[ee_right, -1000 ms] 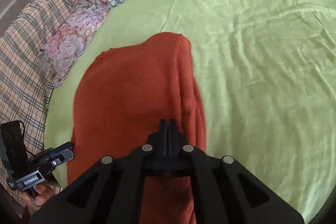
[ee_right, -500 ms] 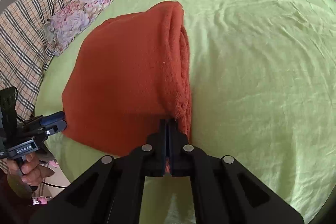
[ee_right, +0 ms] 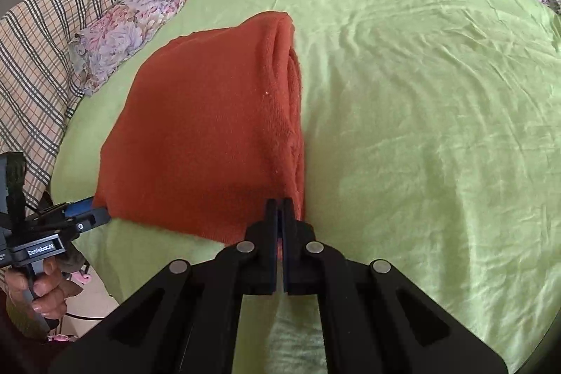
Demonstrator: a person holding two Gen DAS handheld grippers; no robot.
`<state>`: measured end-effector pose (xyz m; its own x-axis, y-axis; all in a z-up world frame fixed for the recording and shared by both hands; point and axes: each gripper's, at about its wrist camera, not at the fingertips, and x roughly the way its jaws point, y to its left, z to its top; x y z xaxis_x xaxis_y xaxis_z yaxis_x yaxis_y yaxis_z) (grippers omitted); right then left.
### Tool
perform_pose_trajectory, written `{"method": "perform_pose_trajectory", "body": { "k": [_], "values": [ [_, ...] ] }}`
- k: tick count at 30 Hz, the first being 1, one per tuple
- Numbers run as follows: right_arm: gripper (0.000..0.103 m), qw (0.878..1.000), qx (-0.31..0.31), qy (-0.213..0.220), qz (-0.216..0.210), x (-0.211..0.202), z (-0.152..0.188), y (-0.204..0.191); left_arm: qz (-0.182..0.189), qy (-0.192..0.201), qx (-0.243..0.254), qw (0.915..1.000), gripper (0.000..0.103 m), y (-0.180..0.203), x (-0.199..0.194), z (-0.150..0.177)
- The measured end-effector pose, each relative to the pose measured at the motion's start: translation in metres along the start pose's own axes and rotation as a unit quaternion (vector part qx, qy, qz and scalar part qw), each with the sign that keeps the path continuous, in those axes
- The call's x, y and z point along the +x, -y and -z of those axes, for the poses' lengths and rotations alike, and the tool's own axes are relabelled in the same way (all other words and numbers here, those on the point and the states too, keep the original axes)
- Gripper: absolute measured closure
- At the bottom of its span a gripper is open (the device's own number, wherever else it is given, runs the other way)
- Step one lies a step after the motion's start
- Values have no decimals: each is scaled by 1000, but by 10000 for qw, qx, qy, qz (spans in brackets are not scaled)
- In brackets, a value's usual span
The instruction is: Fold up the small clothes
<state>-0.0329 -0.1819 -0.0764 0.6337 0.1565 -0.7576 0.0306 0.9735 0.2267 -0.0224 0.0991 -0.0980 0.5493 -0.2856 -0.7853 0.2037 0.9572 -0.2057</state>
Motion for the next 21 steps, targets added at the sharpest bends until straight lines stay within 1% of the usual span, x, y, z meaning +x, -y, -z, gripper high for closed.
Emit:
{"method": "perform_pose_trajectory", "body": {
  "k": [2,7,8,9,10,11,12,13,16,18,20,21],
  "values": [
    [99,10000,55,18,60,-7,4,1,-84,6,54,10000,48,5,-6,5],
    [99,9994,306,24,-169,-24,23,2,3,-90,-87,9999,48,10,-15,19],
    [97,9993,309,16,-195,-27,29,-1,8,-106,-85,9999,47,10,-16,22],
    [94,9993,308,8,-219,-28,32,-3,-3,-127,-72,9999,45,12,-17,25],
    [83,9992,302,-2,-255,-30,36,-6,-26,-147,-36,9999,45,14,-17,26],
    [67,9992,279,-1,-291,-32,40,-9,-58,-152,-7,9999,45,16,-17,28],
    [61,9992,241,19,-313,-34,43,-14,-101,-148,23,9998,44,16,-19,31],
    [57,9993,166,34,-324,-36,46,-18,-138,-139,65,9998,44,16,-20,32],
    [57,9995,-33,-8,-328,-37,50,-30,-284,-23,167,9995,40,19,-30,34],
    [56,9993,-75,-6,-373,-39,53,-34,-446,101,242,9987,33,19,-39,36],
    [51,9991,-126,-1,-400,-42,57,-37,-604,209,326,9974,31,19,-47,38],
    [49,9990,-157,-3,-428,-42,58,-39,-659,244,357,9969,27,19,-50,40]
  ]
}}
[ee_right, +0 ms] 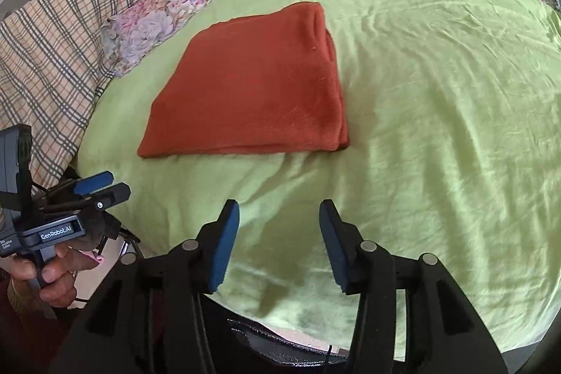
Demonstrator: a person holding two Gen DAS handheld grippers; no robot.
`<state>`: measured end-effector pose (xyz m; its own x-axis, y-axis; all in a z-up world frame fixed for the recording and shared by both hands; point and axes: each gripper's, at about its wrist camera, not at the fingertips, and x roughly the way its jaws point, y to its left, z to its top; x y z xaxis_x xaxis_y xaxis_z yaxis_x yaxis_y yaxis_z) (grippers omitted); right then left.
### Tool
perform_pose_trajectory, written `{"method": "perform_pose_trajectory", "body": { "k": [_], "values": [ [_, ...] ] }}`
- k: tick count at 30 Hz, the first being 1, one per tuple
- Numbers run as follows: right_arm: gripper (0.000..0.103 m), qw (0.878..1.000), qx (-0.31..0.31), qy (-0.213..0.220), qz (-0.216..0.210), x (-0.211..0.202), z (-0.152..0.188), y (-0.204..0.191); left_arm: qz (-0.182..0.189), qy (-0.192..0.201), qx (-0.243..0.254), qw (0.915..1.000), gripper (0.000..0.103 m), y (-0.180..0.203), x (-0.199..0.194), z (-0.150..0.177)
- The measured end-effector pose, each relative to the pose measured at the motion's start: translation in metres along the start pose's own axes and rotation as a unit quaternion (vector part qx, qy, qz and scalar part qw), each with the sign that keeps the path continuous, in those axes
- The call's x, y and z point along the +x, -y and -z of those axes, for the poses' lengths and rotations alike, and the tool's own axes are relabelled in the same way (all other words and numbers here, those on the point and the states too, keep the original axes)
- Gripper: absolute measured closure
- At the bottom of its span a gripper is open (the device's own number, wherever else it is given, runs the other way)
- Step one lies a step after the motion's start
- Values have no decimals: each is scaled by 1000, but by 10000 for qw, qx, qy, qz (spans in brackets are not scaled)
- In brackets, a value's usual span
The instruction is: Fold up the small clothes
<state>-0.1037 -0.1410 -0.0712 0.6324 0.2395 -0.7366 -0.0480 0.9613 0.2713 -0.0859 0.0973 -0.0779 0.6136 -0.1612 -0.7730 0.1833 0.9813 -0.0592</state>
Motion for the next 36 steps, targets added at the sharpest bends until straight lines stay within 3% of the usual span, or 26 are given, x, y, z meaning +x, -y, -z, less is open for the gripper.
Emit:
{"method": "perform_pose_trajectory", "body": {
  "k": [2,4,11,36],
  "values": [
    [39,10000,-20,-5,-23,0,4,-2,-114,43,25,9999,21,-1,-4,2],
    [32,10000,-11,-1,-30,1,5,-3,-112,45,16,9999,21,-1,-3,2],
    [17,9996,-213,116,117,-1,-2,-6,-147,15,-75,9999,18,0,6,-9],
    [6,9977,-595,274,199,10,-54,-16,-738,64,125,9972,11,12,20,-58]
  ]
}}
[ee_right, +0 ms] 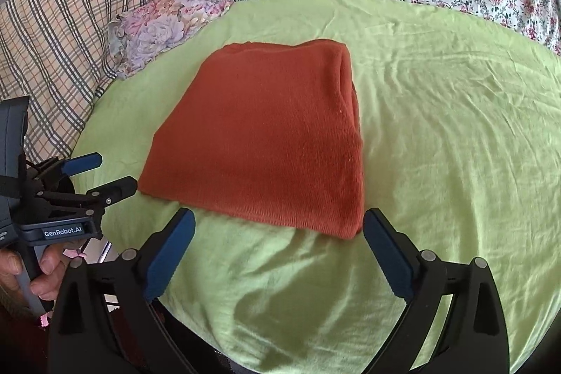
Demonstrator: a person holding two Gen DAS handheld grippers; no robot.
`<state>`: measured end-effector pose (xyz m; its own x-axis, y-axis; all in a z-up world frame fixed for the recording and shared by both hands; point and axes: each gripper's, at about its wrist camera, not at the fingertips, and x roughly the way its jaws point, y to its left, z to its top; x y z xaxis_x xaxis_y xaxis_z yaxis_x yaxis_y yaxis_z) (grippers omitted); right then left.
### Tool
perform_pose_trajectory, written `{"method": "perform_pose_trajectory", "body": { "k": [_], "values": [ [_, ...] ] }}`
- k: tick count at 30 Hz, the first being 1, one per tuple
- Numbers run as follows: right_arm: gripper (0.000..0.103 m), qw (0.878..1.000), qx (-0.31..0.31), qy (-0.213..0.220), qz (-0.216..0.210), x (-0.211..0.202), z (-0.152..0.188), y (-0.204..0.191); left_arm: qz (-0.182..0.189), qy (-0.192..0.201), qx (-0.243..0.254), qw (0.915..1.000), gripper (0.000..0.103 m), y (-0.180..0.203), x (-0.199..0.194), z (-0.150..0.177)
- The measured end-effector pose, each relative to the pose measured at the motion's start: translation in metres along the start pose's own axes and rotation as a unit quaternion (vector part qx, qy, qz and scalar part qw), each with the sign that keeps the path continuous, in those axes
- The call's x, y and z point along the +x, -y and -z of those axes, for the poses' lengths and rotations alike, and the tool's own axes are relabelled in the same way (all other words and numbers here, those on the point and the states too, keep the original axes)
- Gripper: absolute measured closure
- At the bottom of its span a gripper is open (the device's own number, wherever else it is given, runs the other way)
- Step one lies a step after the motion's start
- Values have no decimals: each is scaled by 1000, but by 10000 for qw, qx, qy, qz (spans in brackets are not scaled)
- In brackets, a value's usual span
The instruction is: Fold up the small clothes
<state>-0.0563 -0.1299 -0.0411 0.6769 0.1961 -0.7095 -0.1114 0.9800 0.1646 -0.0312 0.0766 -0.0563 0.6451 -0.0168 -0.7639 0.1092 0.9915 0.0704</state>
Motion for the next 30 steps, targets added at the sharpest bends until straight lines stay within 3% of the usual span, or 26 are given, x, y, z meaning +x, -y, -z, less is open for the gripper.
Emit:
{"method": "perform_pose_trajectory", "body": {
  "k": [16,30],
  "values": [
    [4,10000,2,-41,-45,16,-18,-3,-143,159,-49,9998,9,2,6,-23],
    [2,9998,198,-43,-57,30,-33,7,-218,54,-71,9997,8,5,26,-37]
  ]
}}
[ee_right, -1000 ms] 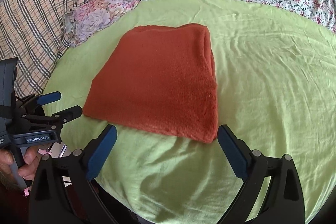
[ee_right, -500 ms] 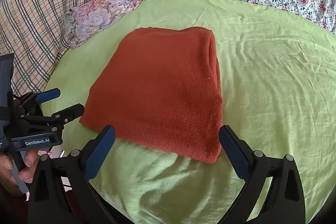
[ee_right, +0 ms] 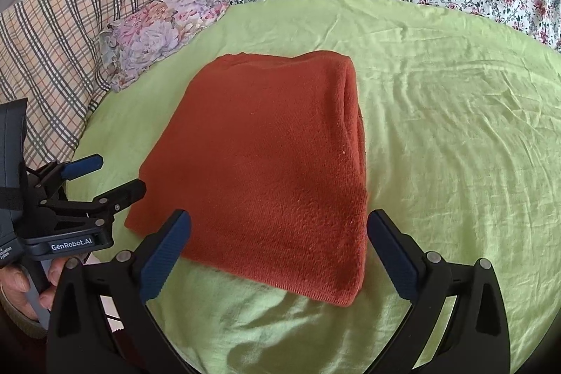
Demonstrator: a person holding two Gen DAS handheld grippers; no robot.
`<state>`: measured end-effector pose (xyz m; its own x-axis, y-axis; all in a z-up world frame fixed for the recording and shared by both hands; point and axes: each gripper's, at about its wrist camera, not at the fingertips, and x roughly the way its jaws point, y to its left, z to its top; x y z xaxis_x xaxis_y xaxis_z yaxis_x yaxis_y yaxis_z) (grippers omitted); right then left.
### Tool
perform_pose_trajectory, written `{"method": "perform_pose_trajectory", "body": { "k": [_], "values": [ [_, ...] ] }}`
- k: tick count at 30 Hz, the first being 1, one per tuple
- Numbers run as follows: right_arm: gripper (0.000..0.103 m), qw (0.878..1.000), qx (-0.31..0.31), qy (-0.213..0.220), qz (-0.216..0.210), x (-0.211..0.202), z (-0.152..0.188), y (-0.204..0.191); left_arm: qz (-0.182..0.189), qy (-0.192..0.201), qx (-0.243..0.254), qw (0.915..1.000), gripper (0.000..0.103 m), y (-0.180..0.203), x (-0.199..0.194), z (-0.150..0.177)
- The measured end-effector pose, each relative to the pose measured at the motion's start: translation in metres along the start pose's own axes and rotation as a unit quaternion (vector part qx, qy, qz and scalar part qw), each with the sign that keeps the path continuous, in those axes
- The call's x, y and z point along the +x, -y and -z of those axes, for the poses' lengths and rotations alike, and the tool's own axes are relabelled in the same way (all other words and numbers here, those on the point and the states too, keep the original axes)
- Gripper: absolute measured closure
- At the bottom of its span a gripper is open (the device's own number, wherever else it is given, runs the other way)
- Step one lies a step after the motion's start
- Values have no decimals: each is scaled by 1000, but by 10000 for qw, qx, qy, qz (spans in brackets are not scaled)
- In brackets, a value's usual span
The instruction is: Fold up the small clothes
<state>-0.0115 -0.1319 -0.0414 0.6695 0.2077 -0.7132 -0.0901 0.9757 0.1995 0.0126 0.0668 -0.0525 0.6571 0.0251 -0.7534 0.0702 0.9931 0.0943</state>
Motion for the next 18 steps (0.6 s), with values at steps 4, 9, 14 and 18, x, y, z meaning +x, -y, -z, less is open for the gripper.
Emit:
{"method": "perform_pose_trajectory", "body": {
  "k": [4,9,14,18],
  "values": [
    [2,10000,86,-26,-19,5,-4,7,111,10,-121,9999,8,-3,3,-5],
    [2,9998,169,-45,-48,10,-9,10,247,82,-218,9994,8,-3,2,-14],
    [2,9998,178,-45,-88,14,-15,10,300,93,-225,9993,7,3,4,-17],
    [2,9998,166,-63,-114,17,-18,10,331,86,-214,9992,7,7,5,-17]
  ]
}}
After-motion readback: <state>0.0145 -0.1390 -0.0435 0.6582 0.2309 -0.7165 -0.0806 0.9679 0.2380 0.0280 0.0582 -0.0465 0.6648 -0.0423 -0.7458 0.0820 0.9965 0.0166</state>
